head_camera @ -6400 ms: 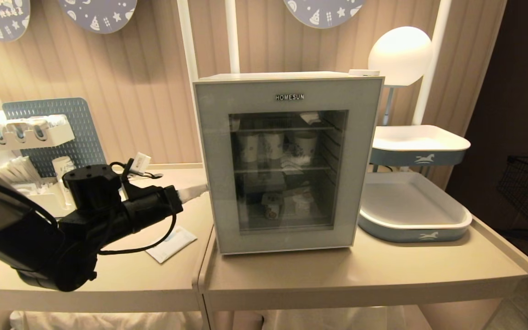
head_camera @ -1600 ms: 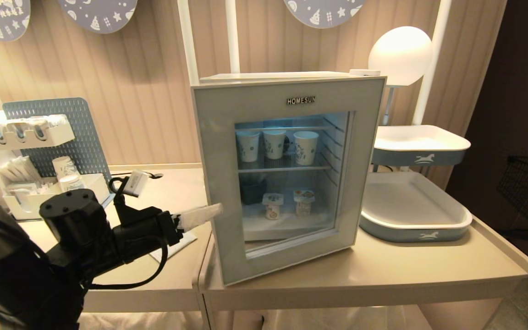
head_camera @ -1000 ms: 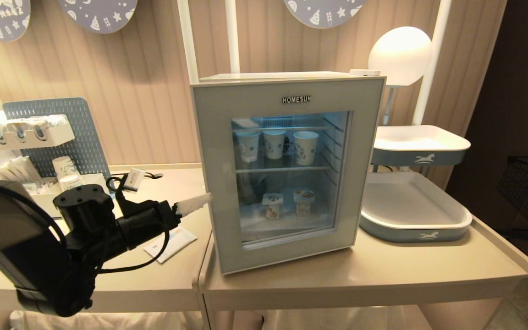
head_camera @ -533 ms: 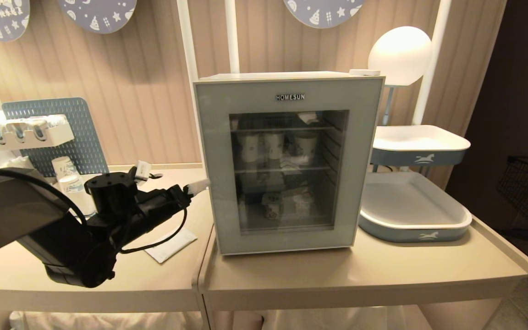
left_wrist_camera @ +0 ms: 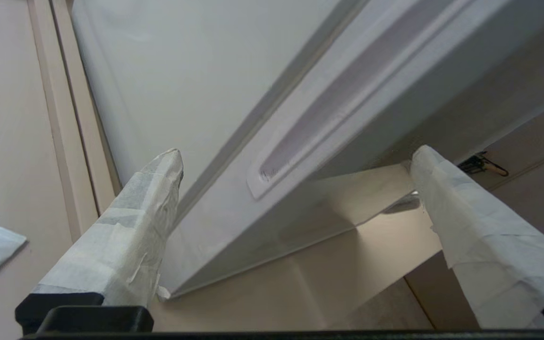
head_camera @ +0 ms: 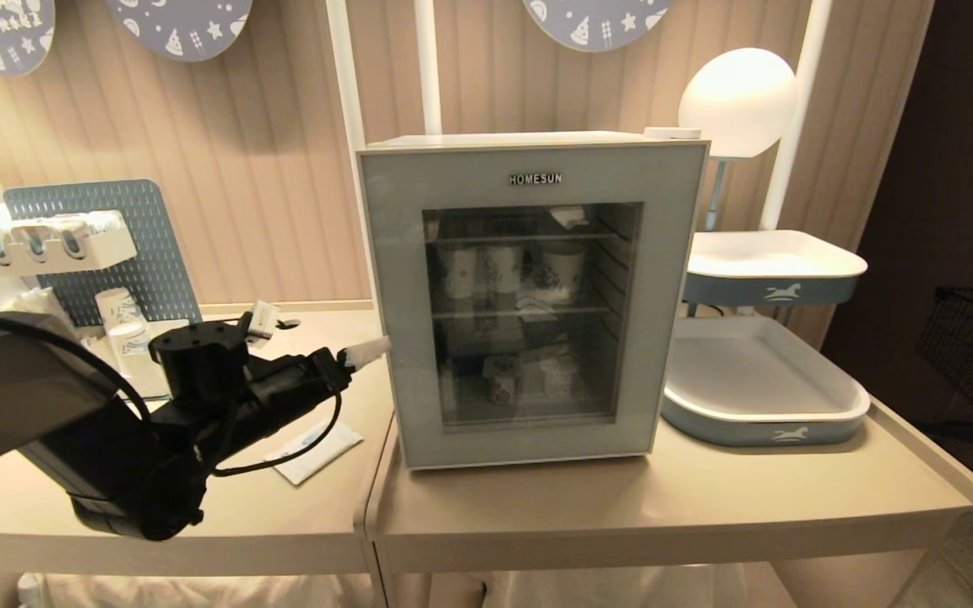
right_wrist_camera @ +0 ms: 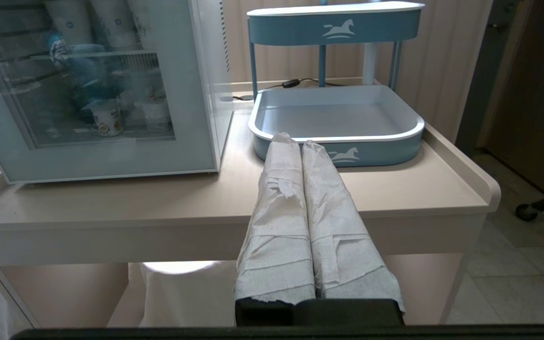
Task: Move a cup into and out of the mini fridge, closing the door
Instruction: Open the freezer door
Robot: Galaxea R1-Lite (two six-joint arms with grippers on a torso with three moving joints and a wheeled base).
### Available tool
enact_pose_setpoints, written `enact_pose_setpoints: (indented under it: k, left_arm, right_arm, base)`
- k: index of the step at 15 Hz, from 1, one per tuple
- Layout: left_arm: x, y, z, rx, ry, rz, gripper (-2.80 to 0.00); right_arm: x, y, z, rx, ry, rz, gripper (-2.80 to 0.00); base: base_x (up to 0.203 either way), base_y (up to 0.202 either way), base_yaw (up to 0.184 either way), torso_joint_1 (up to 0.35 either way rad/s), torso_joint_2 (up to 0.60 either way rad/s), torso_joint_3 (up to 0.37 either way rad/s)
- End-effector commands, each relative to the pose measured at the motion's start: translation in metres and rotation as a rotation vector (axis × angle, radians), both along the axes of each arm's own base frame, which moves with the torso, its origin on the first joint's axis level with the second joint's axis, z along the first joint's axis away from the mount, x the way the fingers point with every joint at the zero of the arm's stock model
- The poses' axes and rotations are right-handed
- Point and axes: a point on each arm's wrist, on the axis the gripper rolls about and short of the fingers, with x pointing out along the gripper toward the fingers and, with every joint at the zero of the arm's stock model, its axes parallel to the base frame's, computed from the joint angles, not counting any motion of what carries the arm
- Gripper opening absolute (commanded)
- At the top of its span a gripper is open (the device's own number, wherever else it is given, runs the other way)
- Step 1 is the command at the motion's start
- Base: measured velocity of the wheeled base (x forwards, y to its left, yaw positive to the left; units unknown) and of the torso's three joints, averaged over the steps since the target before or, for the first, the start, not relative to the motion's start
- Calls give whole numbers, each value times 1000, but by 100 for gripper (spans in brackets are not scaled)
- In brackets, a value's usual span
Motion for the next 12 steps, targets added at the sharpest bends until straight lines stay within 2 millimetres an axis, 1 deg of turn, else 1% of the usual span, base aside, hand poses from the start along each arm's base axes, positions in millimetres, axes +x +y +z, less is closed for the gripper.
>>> enact_pose_setpoints:
  k: [1,3,5,8,9,10,12]
  left_arm:
    - [-8,12,13,-12,-31,21,0]
    - [-1,21,21,-59,-39,52,0]
    - [2,26,25,-75,-45,67,0]
    - [10,26,20,-71,-31,104,0]
    - [13,26,18,-62,-19,137,-66]
    - [16,25,19,-54,-11,159,-280]
    - [21,18,18,-48,-14,142,-280]
  right_arm:
    - [3,0,-10,-3,35,1,-280]
    - [3,0,-10,-1,35,1,-280]
    - [3,0,-10,-1,35,1,-280]
    - [3,0,-10,-1,35,1,-280]
    - [3,0,-10,-1,35,1,-280]
    - [3,0,-10,-1,35,1,-280]
    - [3,0,-10,-1,35,1,-280]
  base:
    - [0,0,0,0,0,0]
    - [0,0,0,0,0,0]
    - [0,0,0,0,0,0]
    - [0,0,0,0,0,0]
    - [0,0,0,0,0,0]
    - [0,0,0,0,0,0]
    - [0,0,0,0,0,0]
